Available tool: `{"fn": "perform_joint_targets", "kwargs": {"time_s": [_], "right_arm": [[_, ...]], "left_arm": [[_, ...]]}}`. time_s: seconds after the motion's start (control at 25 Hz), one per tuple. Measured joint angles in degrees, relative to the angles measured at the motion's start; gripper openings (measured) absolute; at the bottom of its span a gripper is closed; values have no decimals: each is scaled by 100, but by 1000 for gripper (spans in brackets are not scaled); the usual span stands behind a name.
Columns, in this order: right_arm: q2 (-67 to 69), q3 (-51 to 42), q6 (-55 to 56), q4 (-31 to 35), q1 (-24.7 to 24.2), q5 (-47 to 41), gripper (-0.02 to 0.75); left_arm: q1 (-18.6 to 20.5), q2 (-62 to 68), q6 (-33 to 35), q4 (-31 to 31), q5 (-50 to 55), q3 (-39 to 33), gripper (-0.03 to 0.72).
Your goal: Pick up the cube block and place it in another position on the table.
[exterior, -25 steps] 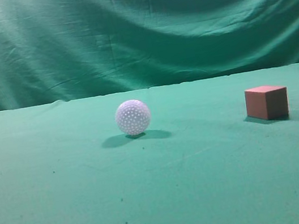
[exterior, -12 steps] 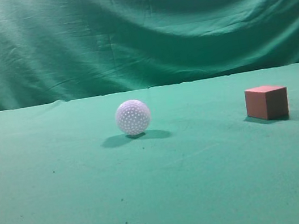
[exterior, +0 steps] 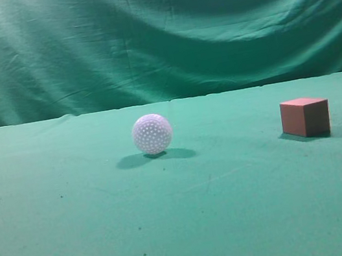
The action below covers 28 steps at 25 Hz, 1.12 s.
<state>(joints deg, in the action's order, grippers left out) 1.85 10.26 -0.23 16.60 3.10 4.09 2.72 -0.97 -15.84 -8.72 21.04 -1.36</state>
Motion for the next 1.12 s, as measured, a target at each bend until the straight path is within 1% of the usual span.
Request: {"fn": "perform_joint_targets", "kwargs": {"time_s": [0.12, 0.2, 0.24, 0.44, 0.52, 0.6, 0.72, 0.76, 0.84, 0.92, 0.96, 1.04, 1.12], "right_arm": [[665, 999, 0, 423, 0, -1519, 0], [1156, 1490, -10, 523, 0, -2436, 0], [1381, 1655, -30, 533, 0, -2741, 0], [2210, 1786, -118, 498, 0, -3137, 0], [2522, 1831, -338, 498, 0, -3312, 0], [2888, 2002, -600, 498, 0, -3671, 0], [3677, 2334, -913, 494, 17, -4505, 0], [3987, 2423, -978, 469, 112, -4698, 0], [4525, 2639, -1045, 382, 466, -4985, 0], [5106, 2866, -1067, 161, 1021, -5130, 0], [5318, 2963, -1009, -14, 1263, -5180, 0], [5779, 3190, -679, -566, 1784, -5314, 0], [6244, 3460, -376, -1056, 2137, -5505, 0]], "left_arm": [[0, 0, 0, 0, 0, 0, 262], [0, 0, 0, 0, 0, 0, 262], [0, 0, 0, 0, 0, 0, 262], [0, 0, 0, 0, 0, 0, 262], [0, 0, 0, 0, 0, 0, 262], [0, 0, 0, 0, 0, 0, 262], [0, 0, 0, 0, 0, 0, 262], [0, 0, 0, 0, 0, 0, 262], [0, 0, 0, 0, 0, 0, 262], [0, 0, 0, 0, 0, 0, 262], [0, 0, 0, 0, 0, 0, 262], [0, 0, 0, 0, 0, 0, 262], [0, 0, 0, 0, 0, 0, 262]]}}
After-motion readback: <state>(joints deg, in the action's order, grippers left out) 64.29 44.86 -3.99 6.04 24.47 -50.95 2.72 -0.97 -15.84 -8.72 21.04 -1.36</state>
